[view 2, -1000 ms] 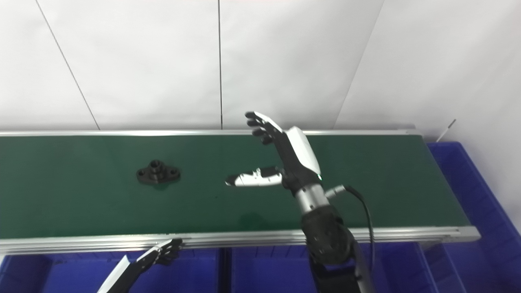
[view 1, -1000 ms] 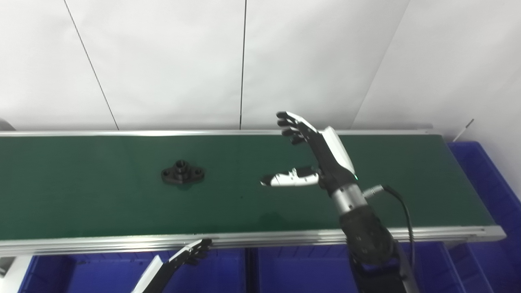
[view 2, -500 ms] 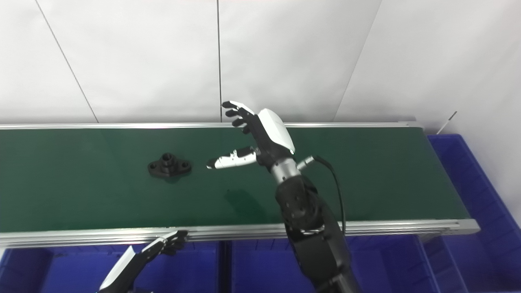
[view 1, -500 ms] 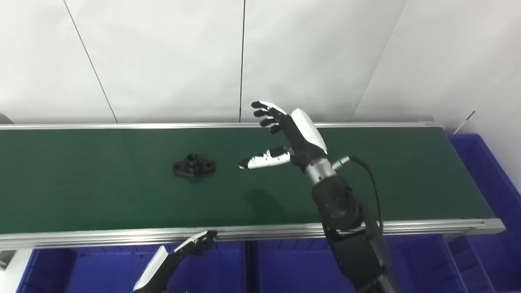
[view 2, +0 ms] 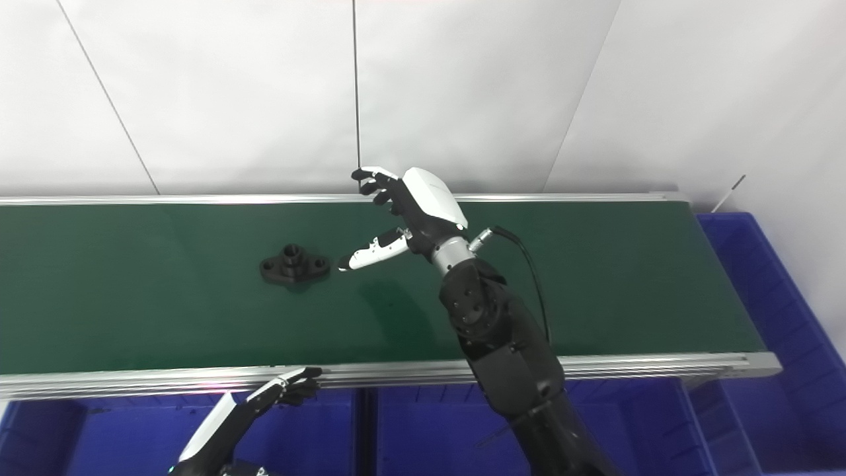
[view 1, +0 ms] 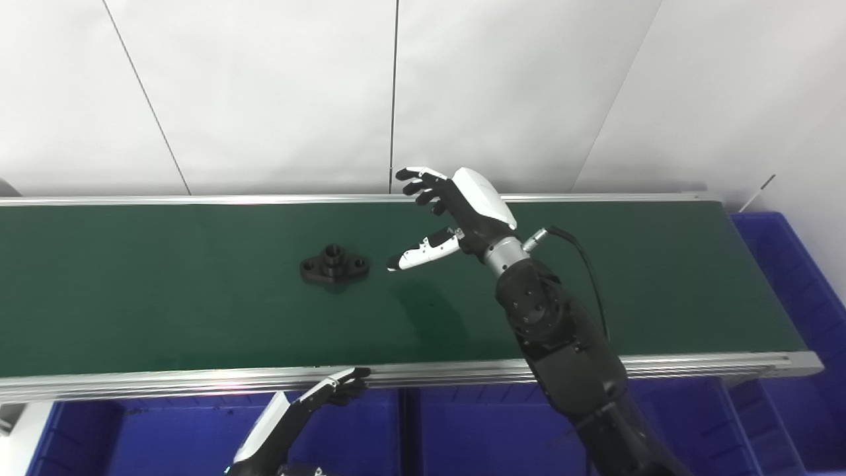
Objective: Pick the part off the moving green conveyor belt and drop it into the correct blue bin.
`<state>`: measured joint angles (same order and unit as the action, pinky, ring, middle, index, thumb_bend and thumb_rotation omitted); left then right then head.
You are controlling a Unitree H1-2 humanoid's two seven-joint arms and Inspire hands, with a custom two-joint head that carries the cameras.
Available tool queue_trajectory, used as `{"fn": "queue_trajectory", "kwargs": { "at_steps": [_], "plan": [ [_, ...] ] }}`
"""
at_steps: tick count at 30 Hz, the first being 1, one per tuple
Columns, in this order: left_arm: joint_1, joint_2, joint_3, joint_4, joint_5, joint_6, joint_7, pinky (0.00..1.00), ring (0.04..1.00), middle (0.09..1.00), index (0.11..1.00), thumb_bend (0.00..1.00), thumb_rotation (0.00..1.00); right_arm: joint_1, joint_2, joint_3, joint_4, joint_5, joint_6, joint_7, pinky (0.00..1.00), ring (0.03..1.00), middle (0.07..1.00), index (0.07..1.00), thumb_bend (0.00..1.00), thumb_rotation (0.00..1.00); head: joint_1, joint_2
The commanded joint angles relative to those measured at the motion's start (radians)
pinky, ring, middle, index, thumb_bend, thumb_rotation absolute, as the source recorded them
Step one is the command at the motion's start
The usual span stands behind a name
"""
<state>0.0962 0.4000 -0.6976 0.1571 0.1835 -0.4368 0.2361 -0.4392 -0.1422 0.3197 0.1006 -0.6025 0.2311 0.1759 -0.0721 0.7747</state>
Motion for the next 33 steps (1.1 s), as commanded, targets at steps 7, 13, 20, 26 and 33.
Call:
{"fn": "queue_trajectory", "kwargs": {
  "at_steps": [7,13,20,26,33],
  "plan": [
    [0.026,-0.006,0.044,-0.044,-0.024,-0.033,-0.096,0.73,0.823,0.886,0.9,0.88,0.46,-0.069,0.002,0.035,0.035,-0.01,-0.016,0.005,0.65,0.746,0.796,0.849,0.95,0.25,0.026,-0.004],
    [0.063,-0.026,0.098,-0.069,-0.043,-0.033,-0.184,0.77,0.871,0.918,0.929,0.88,0.47,-0.088,0.004,0.059,0.094,-0.004,-0.039,0.004,0.64,0.735,0.798,0.849,0.95,0.25,0.028,-0.003],
    [0.099,-0.053,0.153,-0.091,-0.015,-0.032,-0.231,0.79,0.87,0.914,0.929,0.87,0.48,-0.112,0.016,0.089,0.163,-0.01,-0.038,0.0,0.63,0.737,0.808,0.839,0.95,0.25,0.026,-0.002],
    [0.114,-0.068,0.181,-0.095,-0.004,-0.032,-0.261,0.8,0.86,0.901,0.914,0.88,0.48,-0.13,0.022,0.109,0.233,-0.016,-0.034,-0.009,0.64,0.732,0.796,0.83,0.93,0.22,0.022,-0.001],
    [0.119,-0.076,0.196,-0.097,-0.003,-0.032,-0.28,0.79,0.848,0.894,0.907,0.88,0.48,-0.146,0.032,0.12,0.344,-0.013,-0.07,-0.062,0.65,0.734,0.793,0.826,0.93,0.19,0.022,0.004]
  ]
}}
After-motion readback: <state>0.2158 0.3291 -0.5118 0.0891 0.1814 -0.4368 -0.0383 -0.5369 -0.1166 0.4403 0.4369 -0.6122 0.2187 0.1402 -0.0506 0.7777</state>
